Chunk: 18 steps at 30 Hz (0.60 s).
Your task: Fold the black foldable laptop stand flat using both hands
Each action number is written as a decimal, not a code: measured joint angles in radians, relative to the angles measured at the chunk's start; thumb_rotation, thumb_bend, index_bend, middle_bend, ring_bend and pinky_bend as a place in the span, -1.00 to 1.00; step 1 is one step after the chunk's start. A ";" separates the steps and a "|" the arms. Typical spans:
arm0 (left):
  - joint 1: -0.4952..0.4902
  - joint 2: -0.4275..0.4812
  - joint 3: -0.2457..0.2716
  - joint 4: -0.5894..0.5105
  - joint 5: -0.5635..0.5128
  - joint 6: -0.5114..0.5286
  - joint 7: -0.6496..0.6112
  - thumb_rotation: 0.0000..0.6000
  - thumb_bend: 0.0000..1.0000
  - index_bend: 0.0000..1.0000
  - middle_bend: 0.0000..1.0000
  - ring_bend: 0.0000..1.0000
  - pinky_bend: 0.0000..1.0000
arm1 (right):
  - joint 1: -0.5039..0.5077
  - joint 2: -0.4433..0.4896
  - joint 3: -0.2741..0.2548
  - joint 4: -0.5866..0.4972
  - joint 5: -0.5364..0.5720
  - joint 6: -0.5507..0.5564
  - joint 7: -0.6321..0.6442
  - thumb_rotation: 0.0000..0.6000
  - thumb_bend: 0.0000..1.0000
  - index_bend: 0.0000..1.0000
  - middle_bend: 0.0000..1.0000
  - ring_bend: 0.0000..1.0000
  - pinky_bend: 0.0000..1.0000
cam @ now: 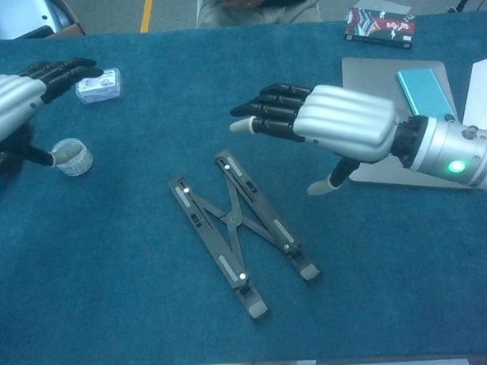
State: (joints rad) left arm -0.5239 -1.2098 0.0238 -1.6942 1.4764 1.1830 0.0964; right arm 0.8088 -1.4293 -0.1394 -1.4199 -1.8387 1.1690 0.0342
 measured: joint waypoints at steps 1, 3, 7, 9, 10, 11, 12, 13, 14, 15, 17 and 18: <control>0.005 0.004 0.000 0.003 0.002 0.004 -0.008 1.00 -0.37 -1.00 -1.00 -1.00 -1.00 | 0.017 0.011 -0.001 -0.010 -0.009 -0.025 -0.001 1.00 -1.00 -1.00 -1.00 -1.00 -1.00; 0.016 0.011 -0.001 0.010 0.004 0.010 -0.024 1.00 -0.37 -1.00 -1.00 -1.00 -1.00 | 0.041 0.024 -0.002 -0.025 -0.024 -0.062 -0.004 1.00 -1.00 -1.00 -1.00 -1.00 -1.00; 0.027 0.020 -0.006 0.026 0.006 0.017 -0.043 1.00 -0.37 -1.00 -1.00 -1.00 -1.00 | 0.098 0.048 -0.005 -0.060 -0.050 -0.153 -0.018 1.00 -1.00 -1.00 -1.00 -1.00 -1.00; 0.030 0.025 -0.011 0.031 0.006 0.018 -0.052 1.00 -0.37 -1.00 -1.00 -1.00 -1.00 | 0.125 0.058 -0.006 -0.073 -0.063 -0.195 -0.027 1.00 -1.00 -1.00 -1.00 -1.00 -1.00; 0.031 0.027 -0.013 0.033 0.006 0.018 -0.056 1.00 -0.37 -1.00 -1.00 -1.00 -1.00 | 0.145 0.064 -0.006 -0.081 -0.073 -0.221 -0.037 1.00 -1.00 -1.00 -1.00 -1.00 -1.00; 0.033 0.028 -0.015 0.035 0.006 0.019 -0.058 1.00 -0.37 -1.00 -1.00 -1.00 -1.00 | 0.160 0.068 -0.005 -0.087 -0.080 -0.240 -0.047 1.00 -1.00 -1.00 -1.00 -1.00 -1.00; 0.035 0.029 -0.017 0.037 0.007 0.020 -0.062 1.00 -0.37 -1.00 -1.00 -1.00 -1.00 | 0.174 0.071 -0.004 -0.092 -0.086 -0.256 -0.059 1.00 -1.00 -1.00 -1.00 -1.00 -1.00; 0.036 0.029 -0.017 0.038 0.008 0.021 -0.065 1.00 -0.37 -1.00 -1.00 -1.00 -1.00 | 0.189 0.074 -0.001 -0.098 -0.093 -0.275 -0.075 1.00 -1.00 -1.00 -1.00 -1.00 -1.00; 0.038 0.029 -0.018 0.039 0.010 0.023 -0.069 1.00 -0.37 -1.00 -1.00 -1.00 -1.00 | 0.199 0.076 0.001 -0.101 -0.097 -0.287 -0.087 1.00 -1.00 -1.00 -1.00 -1.00 -1.00; 0.041 0.028 -0.019 0.042 0.013 0.026 -0.072 1.00 -0.37 -1.00 -1.00 -1.00 -1.00 | 0.205 0.076 0.002 -0.102 -0.102 -0.296 -0.099 1.00 -1.00 -1.00 -1.00 -1.00 -1.00; 0.046 0.027 -0.021 0.046 0.015 0.028 -0.077 1.00 -0.37 -1.00 -1.00 -1.00 -1.00 | 0.217 0.076 0.004 -0.100 -0.118 -0.313 -0.135 1.00 -1.00 -1.00 -1.00 -1.00 -1.00; 0.047 0.027 -0.022 0.048 0.015 0.029 -0.080 1.00 -0.37 -1.00 -1.00 -1.00 -1.00 | 0.223 0.075 0.004 -0.097 -0.127 -0.321 -0.153 1.00 -1.00 -1.00 -1.00 -1.00 -1.00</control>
State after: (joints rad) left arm -0.4766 -1.1829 0.0014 -1.6466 1.4914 1.2117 0.0168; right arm 1.0318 -1.3545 -0.1352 -1.5170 -1.9659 0.8483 -0.1188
